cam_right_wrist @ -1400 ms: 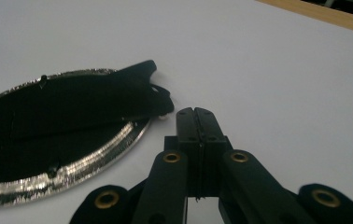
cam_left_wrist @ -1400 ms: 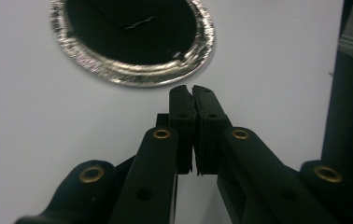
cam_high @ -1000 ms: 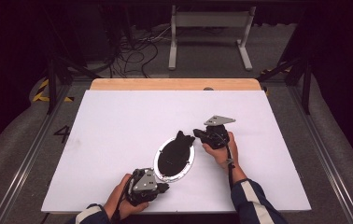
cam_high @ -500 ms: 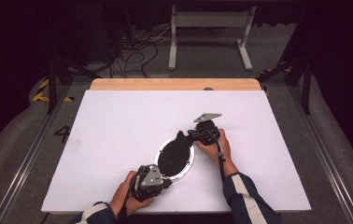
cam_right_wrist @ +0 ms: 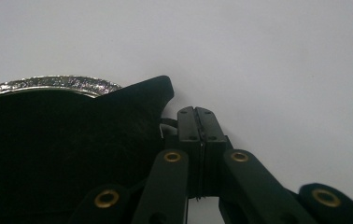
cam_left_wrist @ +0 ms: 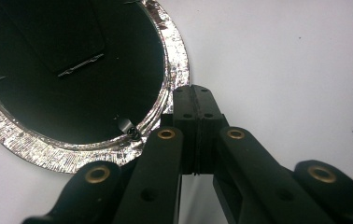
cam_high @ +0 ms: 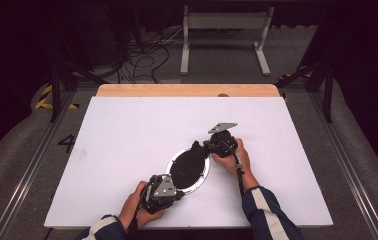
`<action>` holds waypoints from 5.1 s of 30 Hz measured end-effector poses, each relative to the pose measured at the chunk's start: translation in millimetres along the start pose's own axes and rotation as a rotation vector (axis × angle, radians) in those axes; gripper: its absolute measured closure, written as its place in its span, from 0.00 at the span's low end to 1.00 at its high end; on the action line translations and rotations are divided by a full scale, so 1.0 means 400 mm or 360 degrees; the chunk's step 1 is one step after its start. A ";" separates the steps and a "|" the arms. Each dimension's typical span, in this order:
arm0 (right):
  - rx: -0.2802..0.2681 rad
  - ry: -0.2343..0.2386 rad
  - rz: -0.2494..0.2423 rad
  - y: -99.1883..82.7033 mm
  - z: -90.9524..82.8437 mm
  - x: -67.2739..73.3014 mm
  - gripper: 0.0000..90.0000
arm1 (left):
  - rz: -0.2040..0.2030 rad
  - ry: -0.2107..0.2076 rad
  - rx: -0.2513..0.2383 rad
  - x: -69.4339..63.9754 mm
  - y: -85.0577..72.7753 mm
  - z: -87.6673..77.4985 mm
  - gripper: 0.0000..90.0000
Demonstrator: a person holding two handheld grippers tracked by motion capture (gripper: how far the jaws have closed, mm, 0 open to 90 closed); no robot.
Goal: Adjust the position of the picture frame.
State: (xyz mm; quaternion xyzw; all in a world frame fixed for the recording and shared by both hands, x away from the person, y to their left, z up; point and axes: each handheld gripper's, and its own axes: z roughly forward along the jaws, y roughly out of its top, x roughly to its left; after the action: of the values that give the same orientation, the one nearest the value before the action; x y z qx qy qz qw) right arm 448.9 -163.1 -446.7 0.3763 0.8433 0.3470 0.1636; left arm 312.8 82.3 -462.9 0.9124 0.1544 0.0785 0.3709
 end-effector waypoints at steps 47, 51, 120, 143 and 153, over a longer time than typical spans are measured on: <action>0.0009 0.0058 -0.0065 -0.171 -0.150 0.024 1.00 | -0.0227 0.0272 -0.0040 0.166 -0.001 0.013 1.00; 0.0020 0.0056 -0.0079 -0.176 -0.157 0.035 1.00 | -0.0220 0.0293 -0.0048 0.174 0.001 0.017 0.99; -0.0055 0.0141 -0.0212 -0.196 -0.176 0.044 1.00 | -0.0130 0.0064 -0.0027 0.184 0.031 0.037 0.97; -0.0031 0.0105 -0.0211 -0.193 -0.173 0.073 1.00 | -0.0034 0.0208 -0.0027 0.169 0.068 0.075 0.96; -0.0051 0.0152 -0.0197 -0.193 -0.171 0.083 1.00 | -0.0048 0.0220 -0.0019 0.189 0.073 0.079 0.98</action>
State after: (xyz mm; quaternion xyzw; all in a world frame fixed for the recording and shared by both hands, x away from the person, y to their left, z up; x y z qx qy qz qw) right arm 350.0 -206.7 -453.4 0.3039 0.8662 0.3672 0.1502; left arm 398.4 67.5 -462.7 0.9001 0.1928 0.1365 0.3660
